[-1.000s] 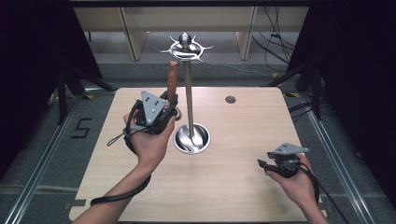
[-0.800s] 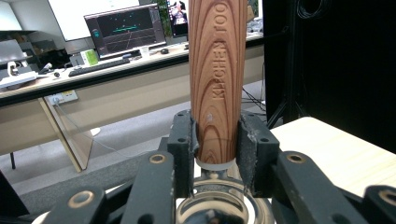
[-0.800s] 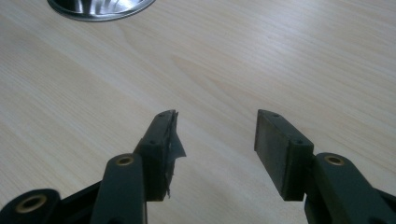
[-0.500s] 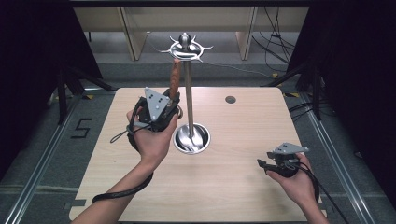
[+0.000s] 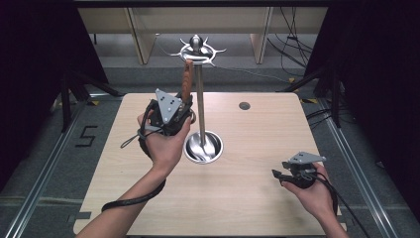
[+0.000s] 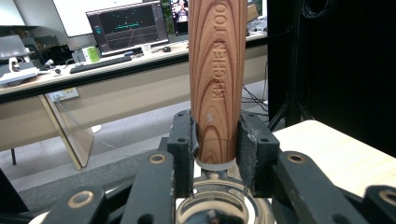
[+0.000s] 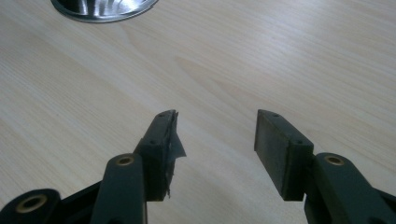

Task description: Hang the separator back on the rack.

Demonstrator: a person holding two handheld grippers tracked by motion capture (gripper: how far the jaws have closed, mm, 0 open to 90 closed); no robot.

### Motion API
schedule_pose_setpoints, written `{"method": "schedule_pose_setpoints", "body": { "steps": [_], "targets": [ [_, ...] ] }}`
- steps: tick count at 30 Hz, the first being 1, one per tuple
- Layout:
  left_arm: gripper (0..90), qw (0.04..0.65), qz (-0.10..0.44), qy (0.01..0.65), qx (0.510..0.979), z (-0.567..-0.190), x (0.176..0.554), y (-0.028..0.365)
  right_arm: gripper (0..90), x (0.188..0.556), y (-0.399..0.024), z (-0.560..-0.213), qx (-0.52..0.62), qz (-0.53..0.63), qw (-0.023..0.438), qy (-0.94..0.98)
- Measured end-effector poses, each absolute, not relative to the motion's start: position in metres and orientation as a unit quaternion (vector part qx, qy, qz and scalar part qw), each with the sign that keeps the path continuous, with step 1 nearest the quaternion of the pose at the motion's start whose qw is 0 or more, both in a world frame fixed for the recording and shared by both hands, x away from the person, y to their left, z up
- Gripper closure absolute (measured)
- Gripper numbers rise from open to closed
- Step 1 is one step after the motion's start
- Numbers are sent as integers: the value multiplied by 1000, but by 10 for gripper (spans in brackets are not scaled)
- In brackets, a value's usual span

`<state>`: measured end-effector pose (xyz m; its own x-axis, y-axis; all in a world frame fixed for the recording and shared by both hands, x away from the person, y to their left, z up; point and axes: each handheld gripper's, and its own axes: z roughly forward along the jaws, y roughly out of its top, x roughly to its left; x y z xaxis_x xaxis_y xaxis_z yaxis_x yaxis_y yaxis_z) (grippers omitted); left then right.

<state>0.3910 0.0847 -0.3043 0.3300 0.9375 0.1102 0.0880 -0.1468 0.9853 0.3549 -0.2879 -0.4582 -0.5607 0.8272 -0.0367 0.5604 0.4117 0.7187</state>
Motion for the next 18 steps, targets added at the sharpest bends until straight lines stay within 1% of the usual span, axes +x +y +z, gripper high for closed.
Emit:
{"method": "schedule_pose_setpoints", "body": {
  "steps": [4,8,9,12,13,16,18],
  "targets": [
    [679,513,414,405,634,-305,393,83,499,355,-289,-459,419,338,207,817],
    [679,512,411,409,633,-309,395,81,499,353,-286,-458,443,341,189,807],
    [679,511,411,409,634,-309,395,81,499,355,-288,-458,432,341,196,812],
    [678,510,411,410,635,-310,396,81,499,354,-287,-458,436,343,192,810],
    [678,510,413,409,635,-311,397,81,499,355,-288,-459,427,343,200,812],
    [678,510,412,408,635,-311,397,81,499,353,-287,-458,438,342,190,809],
    [676,511,412,405,637,-311,397,80,498,355,-288,-458,428,339,196,814]
  ]
}}
